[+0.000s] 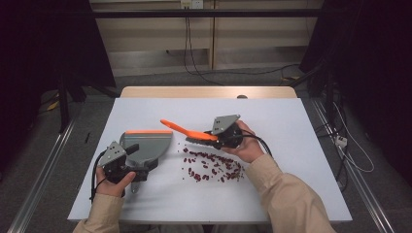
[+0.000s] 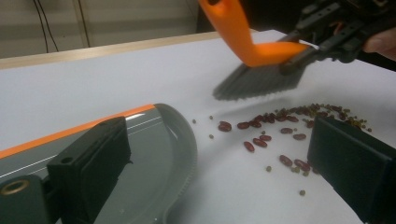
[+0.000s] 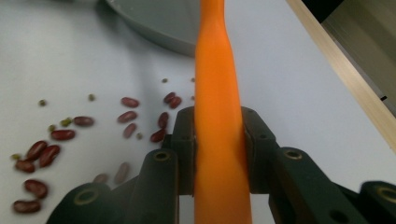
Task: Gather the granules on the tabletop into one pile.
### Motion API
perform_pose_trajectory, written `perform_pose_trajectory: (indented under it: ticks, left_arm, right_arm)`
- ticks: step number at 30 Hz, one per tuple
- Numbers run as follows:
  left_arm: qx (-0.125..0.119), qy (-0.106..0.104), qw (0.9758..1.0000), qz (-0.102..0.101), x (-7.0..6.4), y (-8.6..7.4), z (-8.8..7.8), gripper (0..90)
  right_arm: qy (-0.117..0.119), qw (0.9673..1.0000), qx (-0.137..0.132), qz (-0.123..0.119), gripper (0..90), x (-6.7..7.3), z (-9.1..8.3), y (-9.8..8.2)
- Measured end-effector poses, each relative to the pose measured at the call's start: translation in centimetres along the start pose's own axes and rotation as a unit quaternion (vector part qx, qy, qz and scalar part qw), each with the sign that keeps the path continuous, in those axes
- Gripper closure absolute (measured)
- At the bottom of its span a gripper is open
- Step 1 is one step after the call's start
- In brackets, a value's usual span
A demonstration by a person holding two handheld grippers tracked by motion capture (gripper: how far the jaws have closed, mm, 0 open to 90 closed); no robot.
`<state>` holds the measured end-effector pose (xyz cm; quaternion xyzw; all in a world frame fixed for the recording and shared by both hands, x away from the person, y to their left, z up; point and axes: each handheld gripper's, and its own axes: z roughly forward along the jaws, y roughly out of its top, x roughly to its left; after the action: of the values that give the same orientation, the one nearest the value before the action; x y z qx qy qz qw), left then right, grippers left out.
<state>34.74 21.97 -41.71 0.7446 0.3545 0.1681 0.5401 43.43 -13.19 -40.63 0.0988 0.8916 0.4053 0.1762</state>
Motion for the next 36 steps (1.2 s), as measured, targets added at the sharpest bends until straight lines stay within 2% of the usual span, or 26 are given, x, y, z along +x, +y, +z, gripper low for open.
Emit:
perform_pose_trajectory:
  ticks: [6, 8, 11, 13, 15, 19, 27, 36]
  left_arm:
    - [-0.001, 0.001, 1.0000, -0.001, 0.2, 0.0, -0.2, 5.6]
    - [-0.002, 0.002, 1.0000, -0.003, 0.3, -0.1, -0.2, 5.6]
    - [-0.001, 0.004, 1.0000, -0.006, 0.4, -0.1, -0.3, 5.6]
    - [0.000, 0.005, 1.0000, -0.006, 0.5, -0.2, -0.3, 5.6]
    - [0.001, 0.004, 1.0000, -0.006, 0.6, -0.3, -0.4, 5.6]
    - [0.002, 0.005, 1.0000, -0.006, 0.7, -0.3, -0.3, 5.6]
    - [0.003, 0.001, 1.0000, -0.003, 0.4, -0.3, -0.1, 5.6]
    - [0.004, 0.000, 1.0000, 0.001, 0.1, -0.2, -0.1, 5.6]
  right_arm:
    - [-0.012, 0.9998, 0.009, 0.009, 71.3, -1.6, 2.5, 0.6]
    - [-0.008, 0.9999, 0.008, 0.005, 71.3, -1.9, 3.4, 1.2]
    - [0.000, 0.9997, 0.020, -0.015, 71.3, -1.7, 4.7, 2.0]
    - [0.016, 0.9991, 0.030, -0.026, 71.3, -1.2, 5.5, 2.1]
    - [0.030, 0.9986, 0.025, -0.035, 71.3, -0.5, 5.9, 2.3]
    - [0.043, 0.9970, 0.037, -0.053, 71.2, 0.1, 5.5, 2.3]
    - [0.063, 0.9960, 0.029, -0.056, 71.1, 1.2, 3.9, 1.4]
    - [0.074, 0.9945, 0.037, -0.064, 71.2, 2.2, 2.4, 1.1]
